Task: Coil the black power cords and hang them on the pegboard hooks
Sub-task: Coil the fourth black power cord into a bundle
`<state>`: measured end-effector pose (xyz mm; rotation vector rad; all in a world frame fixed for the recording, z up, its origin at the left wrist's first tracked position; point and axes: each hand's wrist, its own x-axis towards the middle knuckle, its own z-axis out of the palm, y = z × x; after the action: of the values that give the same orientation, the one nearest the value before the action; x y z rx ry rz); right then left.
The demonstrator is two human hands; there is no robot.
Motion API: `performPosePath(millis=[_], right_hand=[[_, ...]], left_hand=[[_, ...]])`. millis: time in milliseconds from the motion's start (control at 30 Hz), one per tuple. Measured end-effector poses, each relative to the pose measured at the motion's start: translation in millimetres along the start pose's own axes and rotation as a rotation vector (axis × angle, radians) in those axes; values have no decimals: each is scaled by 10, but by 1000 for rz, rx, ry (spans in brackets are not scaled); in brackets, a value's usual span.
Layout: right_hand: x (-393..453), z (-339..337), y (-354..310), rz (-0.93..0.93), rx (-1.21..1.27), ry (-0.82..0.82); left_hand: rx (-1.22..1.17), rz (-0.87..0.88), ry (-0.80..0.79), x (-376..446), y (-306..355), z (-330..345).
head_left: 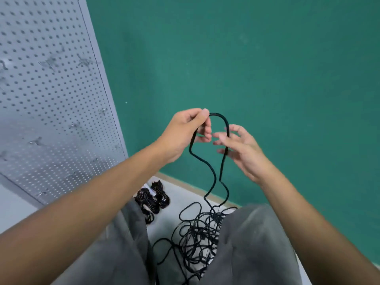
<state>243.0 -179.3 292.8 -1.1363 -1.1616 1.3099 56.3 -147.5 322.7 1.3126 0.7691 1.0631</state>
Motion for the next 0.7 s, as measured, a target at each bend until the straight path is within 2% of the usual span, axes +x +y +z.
performPosePath(millis=[100,200,367,467,567,700], right_hand=[[-259,164,-81,-15,-270,-94],[-443,308,-208,-57,-422,-150],[-514,437,-537,-134,-741,-208],[-433,428,-694,-159,-757,-188],[-301,452,-884,-198,-646,-115],[-73,520,-1407,-247,-412,-48]], left_hand=[[-85,68,-8,-154,504,147],[-120,109,-15,-297,899,187],[-90,113,17,-395,1139,108],[-77,134,46,-352,1185,39],[-3,138,92,-281,1166,-44],[189,22,-16,-215,832,-103]])
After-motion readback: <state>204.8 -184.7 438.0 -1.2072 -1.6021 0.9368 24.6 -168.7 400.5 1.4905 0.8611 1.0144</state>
